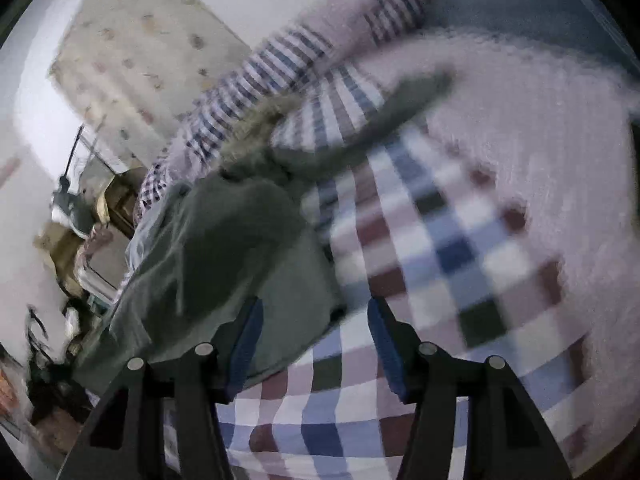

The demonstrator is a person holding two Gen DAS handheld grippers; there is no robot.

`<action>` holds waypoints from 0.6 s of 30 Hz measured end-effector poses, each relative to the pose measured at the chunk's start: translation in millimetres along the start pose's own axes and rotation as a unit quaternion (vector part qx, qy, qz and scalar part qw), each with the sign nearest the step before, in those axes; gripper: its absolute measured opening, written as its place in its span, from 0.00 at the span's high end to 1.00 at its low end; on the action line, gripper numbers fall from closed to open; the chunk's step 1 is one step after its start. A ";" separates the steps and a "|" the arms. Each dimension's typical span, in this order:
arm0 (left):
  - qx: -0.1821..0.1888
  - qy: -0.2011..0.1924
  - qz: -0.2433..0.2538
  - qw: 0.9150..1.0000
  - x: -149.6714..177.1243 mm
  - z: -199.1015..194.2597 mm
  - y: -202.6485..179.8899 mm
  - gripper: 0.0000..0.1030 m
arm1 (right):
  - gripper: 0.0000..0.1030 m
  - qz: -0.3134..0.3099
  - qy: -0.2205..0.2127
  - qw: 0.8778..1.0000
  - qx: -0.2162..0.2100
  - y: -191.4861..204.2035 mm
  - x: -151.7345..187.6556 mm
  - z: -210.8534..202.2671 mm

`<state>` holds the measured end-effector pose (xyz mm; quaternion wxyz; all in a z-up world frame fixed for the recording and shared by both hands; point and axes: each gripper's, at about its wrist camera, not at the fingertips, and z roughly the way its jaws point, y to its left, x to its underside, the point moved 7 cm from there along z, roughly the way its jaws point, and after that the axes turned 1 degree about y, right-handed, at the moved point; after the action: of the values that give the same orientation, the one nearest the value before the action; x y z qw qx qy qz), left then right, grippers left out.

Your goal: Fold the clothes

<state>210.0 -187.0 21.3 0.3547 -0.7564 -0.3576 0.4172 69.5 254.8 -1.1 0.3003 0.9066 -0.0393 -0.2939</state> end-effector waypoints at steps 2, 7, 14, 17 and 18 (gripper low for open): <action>-0.015 -0.001 0.008 1.000 1.3 -5.1 5.5 0.97 | 0.43 -0.001 0.009 1.000 0.018 -0.3 3.6 9.9; -0.053 0.007 0.024 0.998 6.7 -6.2 17.5 0.97 | 0.45 -0.046 0.007 0.999 0.012 20.9 6.4 25.9; -0.087 0.019 0.028 0.996 15.5 -10.8 29.9 0.97 | 0.98 -0.092 -0.007 0.995 0.036 40.7 13.2 22.3; -0.090 0.020 0.024 0.995 18.5 -16.9 33.9 0.97 | 0.98 -0.103 -0.042 0.994 0.023 53.7 10.2 -12.6; -0.086 0.019 0.021 0.996 18.4 -19.3 34.0 0.97 | 0.99 -0.103 -0.056 0.993 0.019 57.0 9.8 -28.1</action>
<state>242.7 -192.9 -6.4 0.2856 -0.7994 -0.3694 0.3781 99.2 220.5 44.4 0.2488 0.8934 0.0320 -0.3728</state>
